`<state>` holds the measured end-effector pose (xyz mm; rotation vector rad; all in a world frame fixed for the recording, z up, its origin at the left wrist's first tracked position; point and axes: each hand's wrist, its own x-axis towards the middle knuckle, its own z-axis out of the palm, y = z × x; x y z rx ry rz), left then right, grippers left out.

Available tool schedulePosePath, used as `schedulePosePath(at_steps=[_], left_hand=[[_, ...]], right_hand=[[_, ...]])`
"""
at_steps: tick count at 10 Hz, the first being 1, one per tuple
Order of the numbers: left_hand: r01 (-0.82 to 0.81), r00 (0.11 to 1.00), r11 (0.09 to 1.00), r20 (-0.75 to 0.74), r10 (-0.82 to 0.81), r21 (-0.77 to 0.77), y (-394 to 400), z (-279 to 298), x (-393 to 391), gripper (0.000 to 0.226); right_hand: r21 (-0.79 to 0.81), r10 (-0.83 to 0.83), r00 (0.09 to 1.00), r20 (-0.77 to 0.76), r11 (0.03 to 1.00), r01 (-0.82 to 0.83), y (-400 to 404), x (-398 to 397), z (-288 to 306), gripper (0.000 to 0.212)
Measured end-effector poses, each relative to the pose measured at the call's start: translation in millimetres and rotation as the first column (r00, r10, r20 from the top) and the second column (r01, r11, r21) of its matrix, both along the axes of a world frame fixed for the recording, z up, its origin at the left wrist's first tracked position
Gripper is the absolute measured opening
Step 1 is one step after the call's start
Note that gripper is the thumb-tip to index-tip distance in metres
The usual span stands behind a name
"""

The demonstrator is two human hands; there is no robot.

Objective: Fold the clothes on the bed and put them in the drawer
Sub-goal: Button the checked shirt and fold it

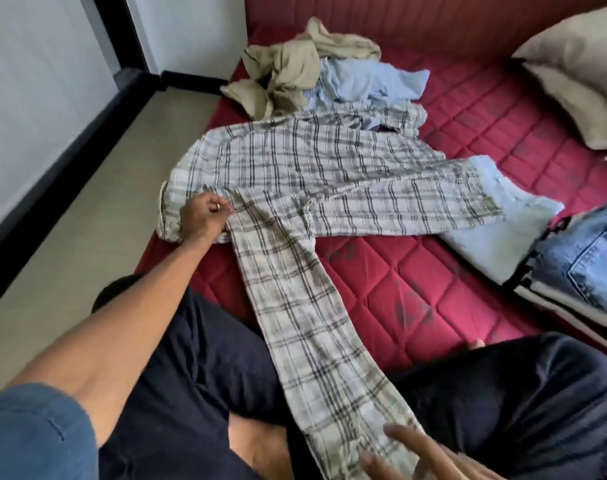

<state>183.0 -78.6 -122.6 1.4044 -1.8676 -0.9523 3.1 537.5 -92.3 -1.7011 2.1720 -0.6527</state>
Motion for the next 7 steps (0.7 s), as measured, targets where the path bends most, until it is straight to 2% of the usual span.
schedulePosePath(at_steps=[1, 2, 3, 4, 5, 6, 7], left_hand=[[0.012, 0.998, 0.999, -0.054, -0.01, 0.045, 5, -3, -1, 0.024], [-0.012, 0.997, 0.998, -0.074, 0.016, 0.058, 8, 0, 0, 0.027], [-0.044, 0.992, 0.996, -0.115, 0.053, 0.079, 9, 8, -6, 0.029], [-0.081, 0.996, 0.995, -0.036, 0.083, 0.056, -2, 3, -8, 0.045], [-0.089, 0.988, 0.987, -0.118, 0.105, 0.133, -9, -7, -7, 0.062], [-0.078, 0.963, 0.98, -0.24, 0.121, 0.182, -6, -15, -4, 0.076], [-0.071, 0.97, 0.988, -0.221, 0.1, 0.133, 0, -15, -3, 0.075]], right_hand=[[-0.077, -0.057, 0.993, -0.099, 0.996, 0.049, -103, 75, 43, 0.045], [-0.176, -0.111, 0.983, -0.148, 0.981, 0.084, -117, 49, 89, 0.036], [-0.047, -0.022, 0.985, 0.17, 0.998, 0.03, -205, -27, 185, 0.035], [-0.244, -0.155, 0.909, 0.388, 0.933, 0.264, -241, -108, 212, 0.016], [-0.221, -0.228, 0.768, 0.598, 0.875, 0.431, -263, -200, 193, 0.029], [-0.127, -0.342, 0.69, 0.638, 0.837, 0.532, -281, -270, 146, 0.068], [0.072, -0.558, 0.59, 0.584, 0.76, 0.646, -291, -321, 70, 0.065]])
